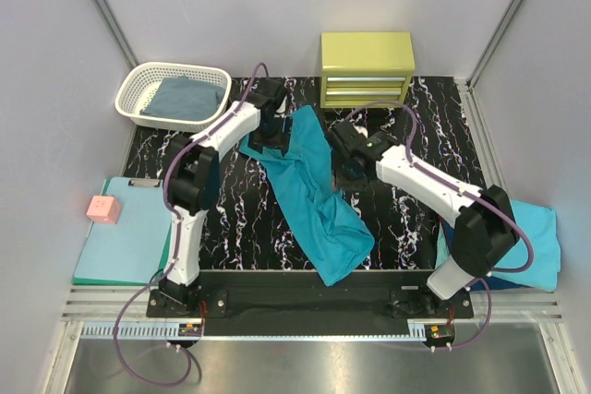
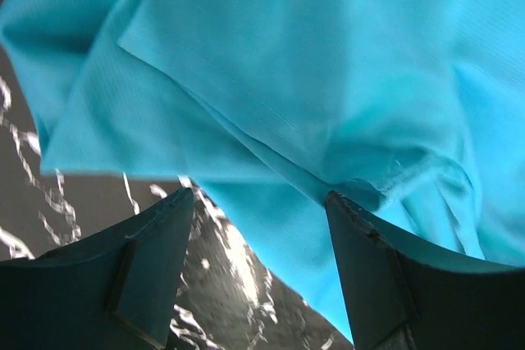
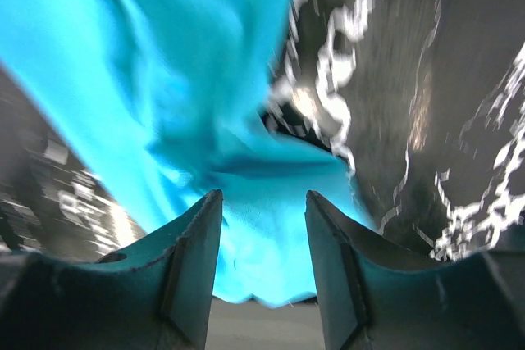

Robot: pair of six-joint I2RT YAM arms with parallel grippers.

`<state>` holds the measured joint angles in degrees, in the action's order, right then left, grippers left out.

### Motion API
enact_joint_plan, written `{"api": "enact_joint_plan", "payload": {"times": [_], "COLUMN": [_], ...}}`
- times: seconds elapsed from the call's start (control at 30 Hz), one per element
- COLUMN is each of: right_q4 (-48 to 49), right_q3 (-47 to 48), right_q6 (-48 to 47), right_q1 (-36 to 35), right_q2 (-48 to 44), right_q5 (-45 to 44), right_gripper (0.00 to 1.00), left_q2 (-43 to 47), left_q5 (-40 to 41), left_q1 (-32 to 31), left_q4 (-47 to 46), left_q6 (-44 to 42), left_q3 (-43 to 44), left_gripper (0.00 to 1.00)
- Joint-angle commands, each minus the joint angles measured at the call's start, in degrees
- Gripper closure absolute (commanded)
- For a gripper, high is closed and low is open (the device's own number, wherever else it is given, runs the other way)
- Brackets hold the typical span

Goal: Fold and stack the t-shirts
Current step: Fold the tshirt

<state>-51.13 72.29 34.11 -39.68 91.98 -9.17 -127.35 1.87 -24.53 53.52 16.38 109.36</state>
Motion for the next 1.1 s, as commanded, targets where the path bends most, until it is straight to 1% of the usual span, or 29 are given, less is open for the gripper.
{"api": "enact_joint_plan", "payload": {"times": [0.0, 0.07, 0.13, 0.17, 0.27, 0.37, 0.5, 0.6, 0.67, 0.73, 0.77, 0.83, 0.87, 0.93, 0.97, 1.0, 1.03, 1.07], "right_q4": [0.69, 0.86, 0.25, 0.07, -1.69, -0.64, 1.73, 5.77, 9.29, 10.26, 10.35, 10.09, 10.09, 9.66, 8.95, 8.25, 7.03, 6.14], "right_q3": [7.85, 11.54, 15.50, 16.64, 18.94, 15.44, 7.71, 5.76, 6.63, 10.92, 12.94, 19.44, 21.64, 29.02, 32.00, 37.86, 40.62, 43.34], "right_q6": [-1.76, -2.64, -3.26, -3.43, -3.70, -2.56, -1.41, -2.20, -3.96, -5.53, -6.07, -6.42, -6.42, -6.86, -7.04, -7.12, -7.65, -7.91], "right_q1": [2.41, 5.56, 7.86, 8.47, 9.10, 9.01, 9.01, 9.01, 9.09, 9.36, 9.79, 10.67, 11.03, 11.82, 12.17, 12.43, 12.52, 12.61], "right_q2": [-1.11, 1.77, 4.24, 6.17, 7.59, 6.28, 3.73, 2.24, 3.19, 5.56, 8.97, 12.85, 16.70, 21.02, 25.91, 28.40, 30.69, 35.50], "right_q5": [-4.80, -4.37, -1.22, -0.94, -0.76, 0.64, 1.08, 1.96, 2.40, 2.49, 2.66, 4.93, 5.56, 7.57, 8.20, 8.72, 8.99, 8.99], "right_gripper": [0.46, 0.46, 0.46, 0.46, 0.46, 0.47, 0.48, 0.49, 0.49, 0.49, 0.49, 0.49, 0.50, 0.50, 0.50, 0.50, 0.50, 0.51], "left_q2": [10.61, 13.60, 15.46, 16.51, 16.87, 16.70, 16.26, 15.64, 16.08, 16.52, 16.69, 16.52, 15.91, 15.29, 14.77, 14.50, 14.15, 13.89], "left_q5": [2.61, 4.01, 4.11, 3.76, 3.32, 2.44, 2.09, 2.70, 4.28, 5.77, 6.39, 8.58, 9.03, 9.12, 8.86, 8.42, 7.89, 7.71], "left_q1": [-2.36, -3.15, -3.50, -3.42, -3.41, -3.50, -3.77, -4.29, -4.82, -4.91, -4.91, -4.73, -4.56, -3.68, -3.24, -2.98, -2.54, -2.54], "left_q4": [-4.99, -5.61, -7.19, -7.55, -7.72, -7.64, -7.64, -7.64, -7.99, -8.78, -8.95, -8.87, -8.78, -7.99, -7.99, -7.90, -7.55, -7.55], "left_q6": [2.16, 2.86, 3.57, 3.57, 3.22, 2.52, 2.43, 3.04, 4.01, 4.97, 5.15, 5.24, 5.33, 5.94, 6.38, 6.90, 7.17, 7.43], "left_q3": [-3.70, -5.90, -9.68, -10.74, -12.77, -13.38, -13.74, -14.26, -15.49, -17.60, -18.47, -18.66, -18.14, -17.52, -17.08, -16.90, -16.64, -16.64], "left_gripper": [0.29, 0.28, 0.28, 0.28, 0.28, 0.28, 0.28, 0.30, 0.30, 0.30, 0.30, 0.30, 0.30, 0.30, 0.30, 0.30, 0.30, 0.31]}}
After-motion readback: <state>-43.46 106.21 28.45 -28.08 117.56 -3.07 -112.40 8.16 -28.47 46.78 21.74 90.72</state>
